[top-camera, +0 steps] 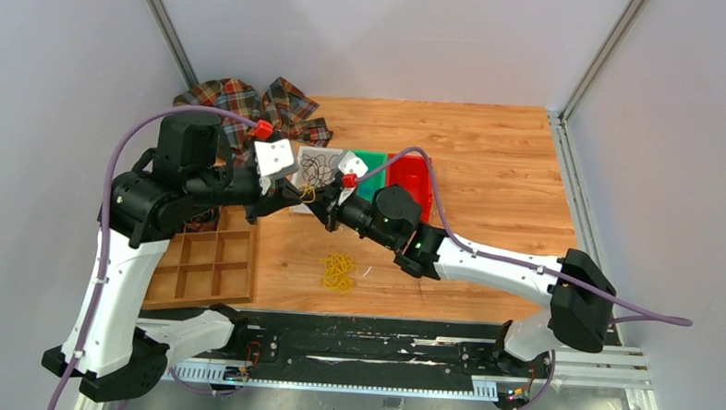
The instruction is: Untangle the cables
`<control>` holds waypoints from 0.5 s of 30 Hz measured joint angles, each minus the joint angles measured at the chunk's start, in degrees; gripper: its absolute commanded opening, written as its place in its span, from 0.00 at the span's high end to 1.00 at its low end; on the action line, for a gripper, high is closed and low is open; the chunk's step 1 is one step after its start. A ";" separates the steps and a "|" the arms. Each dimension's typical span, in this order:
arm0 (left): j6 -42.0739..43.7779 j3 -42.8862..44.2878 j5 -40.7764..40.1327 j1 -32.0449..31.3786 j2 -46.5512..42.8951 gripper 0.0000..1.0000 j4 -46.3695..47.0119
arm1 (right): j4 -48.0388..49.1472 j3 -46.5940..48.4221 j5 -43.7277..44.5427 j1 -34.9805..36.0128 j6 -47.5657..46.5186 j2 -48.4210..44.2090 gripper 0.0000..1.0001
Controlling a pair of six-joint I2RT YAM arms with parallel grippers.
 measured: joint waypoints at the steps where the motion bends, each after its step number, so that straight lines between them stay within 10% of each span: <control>1: 0.02 -0.72 -0.35 0.00 0.00 0.58 -0.02 | -0.13 -0.07 0.44 -0.20 0.24 -0.26 0.99; 6: -0.42 -2.67 -3.80 0.00 1.25 0.01 -0.17 | -3.21 -3.23 2.86 -4.11 2.01 -5.11 1.00; 15: -1.38 -3.23 -10.16 0.00 3.56 0.02 -0.20 | -15.23 -9.16 10.21 -19.50 5.11 -11.15 0.99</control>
